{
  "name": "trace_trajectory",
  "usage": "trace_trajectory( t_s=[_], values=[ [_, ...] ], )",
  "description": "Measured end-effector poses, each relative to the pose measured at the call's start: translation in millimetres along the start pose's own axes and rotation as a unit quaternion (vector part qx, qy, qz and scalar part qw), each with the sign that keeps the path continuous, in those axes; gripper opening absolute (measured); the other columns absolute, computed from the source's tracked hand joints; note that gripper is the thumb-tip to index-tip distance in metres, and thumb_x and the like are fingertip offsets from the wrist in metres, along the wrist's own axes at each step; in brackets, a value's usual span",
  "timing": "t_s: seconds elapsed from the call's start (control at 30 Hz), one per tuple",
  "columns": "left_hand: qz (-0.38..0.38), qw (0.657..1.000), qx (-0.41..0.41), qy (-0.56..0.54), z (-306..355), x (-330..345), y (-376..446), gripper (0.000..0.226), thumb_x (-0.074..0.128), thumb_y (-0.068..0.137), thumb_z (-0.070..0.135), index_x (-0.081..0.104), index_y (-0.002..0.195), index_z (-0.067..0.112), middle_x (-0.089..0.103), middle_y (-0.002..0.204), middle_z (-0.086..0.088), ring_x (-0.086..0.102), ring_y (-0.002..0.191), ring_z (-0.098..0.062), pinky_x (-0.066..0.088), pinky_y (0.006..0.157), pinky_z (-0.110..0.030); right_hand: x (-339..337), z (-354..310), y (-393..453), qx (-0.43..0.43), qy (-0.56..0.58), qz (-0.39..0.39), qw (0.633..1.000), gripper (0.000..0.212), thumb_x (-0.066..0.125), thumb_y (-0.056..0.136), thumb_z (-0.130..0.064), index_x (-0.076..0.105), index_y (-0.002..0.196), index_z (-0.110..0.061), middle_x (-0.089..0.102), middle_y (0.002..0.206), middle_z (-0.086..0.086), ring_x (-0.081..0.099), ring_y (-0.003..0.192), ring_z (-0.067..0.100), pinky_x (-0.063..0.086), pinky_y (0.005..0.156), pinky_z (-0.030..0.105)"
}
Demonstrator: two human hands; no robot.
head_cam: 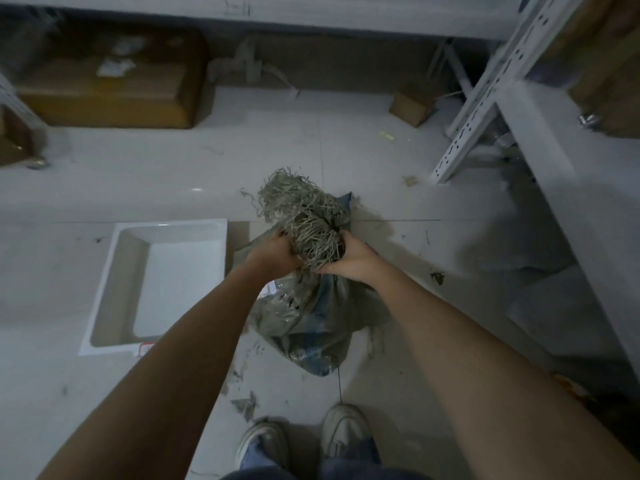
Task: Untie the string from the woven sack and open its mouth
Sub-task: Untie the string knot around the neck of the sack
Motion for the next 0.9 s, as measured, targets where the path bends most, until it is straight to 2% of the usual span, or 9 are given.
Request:
trace_trajectory(
  t_s=[0.1, 0.17, 0.27, 0.4, 0.5, 0.6, 0.73, 0.83, 0.9],
  values=[
    [0.04, 0.998, -0.017, -0.043, 9, -28, -17, 0.039, 0.055, 0.087, 0.033, 0.06, 0.116, 0.007, 0.057, 0.118, -0.018, 0.058, 0.108, -0.035, 0.049, 0.096, -0.043, -4, -29, -22, -0.04, -0.004, 0.019, 0.999, 0.091, 0.087, 0.058, -0.027, 0.041, 0.136, -0.014, 0.054, 0.136, 0.007, 0.051, 0.126, 0.023, 0.038, 0.109, 0.036],
    [0.056, 0.996, -0.027, -0.06, 17, -44, -30, 0.039, 0.055, 0.087, 0.031, 0.06, 0.115, 0.005, 0.057, 0.115, -0.016, 0.059, 0.106, -0.033, 0.049, 0.093, -0.039, -10, -39, -27, -0.066, -0.009, 0.029, 0.997, 0.097, 0.088, 0.049, -0.036, 0.044, 0.133, -0.016, 0.056, 0.134, 0.005, 0.051, 0.125, 0.022, 0.04, 0.108, 0.042],
    [0.083, 0.992, -0.021, -0.097, 32, -64, -48, 0.036, 0.056, 0.086, 0.029, 0.061, 0.113, 0.005, 0.059, 0.113, -0.014, 0.059, 0.104, -0.031, 0.048, 0.09, -0.037, -18, -64, -54, -0.082, -0.025, 0.048, 0.995, 0.078, 0.084, 0.064, -0.018, 0.047, 0.132, -0.012, 0.056, 0.133, 0.007, 0.051, 0.122, 0.02, 0.04, 0.107, 0.036],
    [0.115, 0.983, -0.022, -0.143, 49, -87, -71, 0.036, 0.056, 0.085, 0.026, 0.061, 0.113, 0.004, 0.062, 0.114, -0.019, 0.061, 0.101, -0.034, 0.051, 0.091, -0.041, -24, -85, -79, -0.102, -0.02, 0.061, 0.993, 0.094, 0.087, 0.054, -0.031, 0.042, 0.136, -0.014, 0.054, 0.136, 0.006, 0.05, 0.125, 0.025, 0.04, 0.107, 0.043],
    [0.151, 0.971, -0.016, -0.183, 64, -103, -90, 0.034, 0.054, 0.086, 0.024, 0.06, 0.115, 0.006, 0.065, 0.113, -0.019, 0.061, 0.1, -0.034, 0.05, 0.087, -0.039, -29, -99, -94, -0.12, 0.005, 0.073, 0.99, 0.084, 0.085, 0.061, -0.021, 0.044, 0.134, -0.012, 0.056, 0.134, 0.008, 0.051, 0.124, 0.026, 0.041, 0.106, 0.043],
    [0.195, 0.945, -0.031, -0.26, 74, -118, -108, 0.032, 0.055, 0.09, 0.026, 0.06, 0.114, 0.006, 0.064, 0.105, -0.012, 0.06, 0.094, -0.029, 0.045, 0.08, -0.033, -39, -109, -108, -0.114, 0.029, 0.099, 0.988, 0.066, 0.08, 0.069, -0.014, 0.05, 0.127, -0.013, 0.06, 0.126, 0.007, 0.056, 0.116, 0.023, 0.046, 0.098, 0.034],
    [0.225, 0.886, -0.047, -0.403, 83, -128, -127, 0.023, 0.058, 0.089, 0.03, 0.06, 0.103, 0.012, 0.06, 0.086, -0.005, 0.057, 0.088, -0.025, 0.046, 0.077, -0.033, -55, -113, -126, -0.088, 0.127, 0.166, 0.974, 0.034, 0.062, 0.083, -0.011, 0.057, 0.116, -0.013, 0.059, 0.102, 0.004, 0.055, 0.093, 0.017, 0.043, 0.079, 0.024],
    [0.183, 0.837, -0.046, -0.514, 98, -120, -144, 0.023, 0.054, 0.092, 0.032, 0.055, 0.108, 0.015, 0.057, 0.084, 0.002, 0.054, 0.08, -0.017, 0.043, 0.064, -0.024, -57, -101, -134, -0.067, 0.211, 0.187, 0.957, 0.03, 0.058, 0.087, -0.012, 0.06, 0.118, -0.011, 0.062, 0.101, 0.005, 0.056, 0.085, 0.018, 0.047, 0.062, 0.022],
    [0.139, 0.83, -0.039, -0.539, 105, -112, -151, 0.024, 0.053, 0.091, 0.035, 0.055, 0.105, 0.015, 0.058, 0.083, 0.005, 0.054, 0.074, -0.011, 0.04, 0.058, -0.022, -55, -88, -138, -0.05, 0.246, 0.197, 0.948, 0.028, 0.056, 0.088, -0.011, 0.062, 0.115, -0.01, 0.064, 0.103, 0.007, 0.06, 0.088, 0.021, 0.05, 0.062, 0.024]
  ],
)
Point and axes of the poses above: each hand's wrist, its own y-axis towards the middle knuckle, its own x-axis out of the palm, z = x × y, the point moved 8 cm from there along y, towards the middle knuckle
